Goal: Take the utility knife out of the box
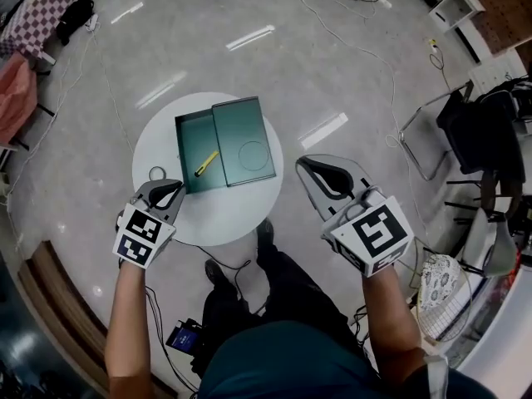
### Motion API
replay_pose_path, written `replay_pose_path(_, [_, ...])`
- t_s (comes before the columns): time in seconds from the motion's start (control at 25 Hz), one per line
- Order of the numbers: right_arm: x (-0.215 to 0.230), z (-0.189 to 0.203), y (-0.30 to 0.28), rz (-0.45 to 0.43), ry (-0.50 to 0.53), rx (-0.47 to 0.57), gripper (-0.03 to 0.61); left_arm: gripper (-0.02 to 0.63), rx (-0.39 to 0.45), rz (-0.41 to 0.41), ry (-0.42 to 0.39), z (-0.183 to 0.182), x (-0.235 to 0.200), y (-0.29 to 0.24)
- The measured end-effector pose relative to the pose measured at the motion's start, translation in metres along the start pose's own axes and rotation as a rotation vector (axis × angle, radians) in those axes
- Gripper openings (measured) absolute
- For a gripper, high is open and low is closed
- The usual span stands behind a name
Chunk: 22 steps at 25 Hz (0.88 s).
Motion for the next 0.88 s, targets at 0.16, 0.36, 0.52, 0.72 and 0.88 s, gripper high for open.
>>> replay_pose_path(0.16, [0.017,0.027,-0.018,0.007,-0.022,-0.031,0.038,0.021,-0.063,0.032,-0.005,0.02,-0.013,-0.05])
replay_pose_path(0.36, [0.035,0.057,-0.039,0.011,-0.044,-0.06,0.038,0.021,-0.124,0.048,-0.029,0.039,-0.025,-0.102])
replay_pose_path(0.52, [0.057,0.075,-0.053,0.011,-0.062,-0.079,0.038,0.033,-0.18,0.062,-0.066,0.041,-0.032,-0.145])
replay_pose_path(0.72, [0.08,0.1,-0.066,0.023,-0.099,-0.13,0.038,0.101,-0.272,0.091,-0.14,0.052,-0.034,-0.196])
replay_pose_path(0.88, [0.088,0.12,-0.072,0.029,-0.112,-0.143,0.038,0.131,-0.351,0.112,-0.198,0.068,-0.034,-0.226])
Point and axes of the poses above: the fingertips, and each gripper's own axes: y backward along the fingers, x to its right, z out of its underside, the point moved 1 cm from there along y, backward along the fingers
